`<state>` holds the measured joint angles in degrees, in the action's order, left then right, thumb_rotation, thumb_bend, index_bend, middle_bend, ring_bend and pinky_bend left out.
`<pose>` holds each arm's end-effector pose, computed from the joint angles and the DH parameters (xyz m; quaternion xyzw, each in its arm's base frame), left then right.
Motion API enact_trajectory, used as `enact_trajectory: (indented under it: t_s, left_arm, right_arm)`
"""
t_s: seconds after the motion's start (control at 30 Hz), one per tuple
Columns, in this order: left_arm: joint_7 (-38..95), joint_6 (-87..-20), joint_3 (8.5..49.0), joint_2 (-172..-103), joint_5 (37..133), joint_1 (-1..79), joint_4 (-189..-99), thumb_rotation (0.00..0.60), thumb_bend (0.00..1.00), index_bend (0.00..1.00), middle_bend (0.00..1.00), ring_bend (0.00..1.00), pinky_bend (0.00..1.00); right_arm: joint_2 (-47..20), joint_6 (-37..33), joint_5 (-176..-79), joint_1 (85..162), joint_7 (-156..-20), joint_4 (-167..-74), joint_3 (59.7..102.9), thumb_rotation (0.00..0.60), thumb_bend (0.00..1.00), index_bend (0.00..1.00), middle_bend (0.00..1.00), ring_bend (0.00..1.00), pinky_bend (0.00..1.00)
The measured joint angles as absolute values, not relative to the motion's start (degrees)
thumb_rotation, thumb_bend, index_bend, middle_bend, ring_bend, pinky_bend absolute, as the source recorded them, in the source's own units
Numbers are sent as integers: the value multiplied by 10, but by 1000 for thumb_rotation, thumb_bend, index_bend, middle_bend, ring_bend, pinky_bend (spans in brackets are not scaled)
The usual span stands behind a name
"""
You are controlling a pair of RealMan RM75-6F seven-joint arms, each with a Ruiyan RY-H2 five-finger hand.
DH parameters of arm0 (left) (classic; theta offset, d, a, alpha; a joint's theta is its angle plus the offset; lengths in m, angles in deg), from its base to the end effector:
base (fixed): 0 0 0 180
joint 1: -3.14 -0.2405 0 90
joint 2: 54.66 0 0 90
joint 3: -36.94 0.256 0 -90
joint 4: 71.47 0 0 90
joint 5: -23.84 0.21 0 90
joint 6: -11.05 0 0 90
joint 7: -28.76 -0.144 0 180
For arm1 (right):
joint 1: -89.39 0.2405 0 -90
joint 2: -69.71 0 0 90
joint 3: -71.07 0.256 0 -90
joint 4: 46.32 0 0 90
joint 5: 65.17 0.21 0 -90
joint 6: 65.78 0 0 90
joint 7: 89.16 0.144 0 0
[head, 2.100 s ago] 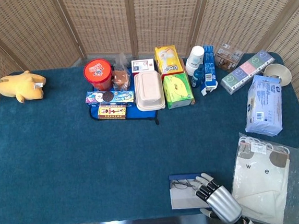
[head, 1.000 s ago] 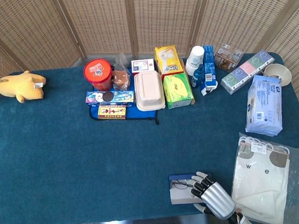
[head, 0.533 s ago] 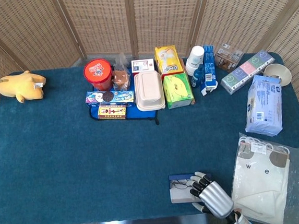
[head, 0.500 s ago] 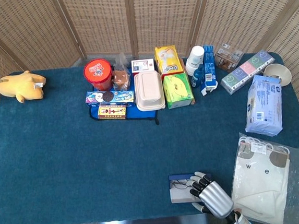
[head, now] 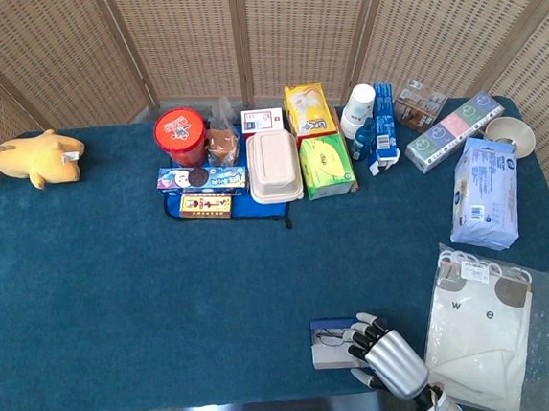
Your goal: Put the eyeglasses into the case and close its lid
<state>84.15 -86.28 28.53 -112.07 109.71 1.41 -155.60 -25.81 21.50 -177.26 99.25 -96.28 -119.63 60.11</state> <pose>-0.3356 0.1586 0.2540 -0.3821 -0.4706 -0.6529 0.4541 -0.2230 -0.1285 -0.0285 0.7460 -0.2988 0.4865 0.3427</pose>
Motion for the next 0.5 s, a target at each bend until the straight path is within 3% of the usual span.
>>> enact_trajectory:
  t_s: [0.5]
  left_arm:
    - [843, -862, 284, -1123, 1096, 15, -1555, 600, 308, 108, 266, 156, 41]
  right_arm:
    - [-238, 195, -1771, 1024, -970, -1234, 626, 600, 298, 652, 414, 343, 274]
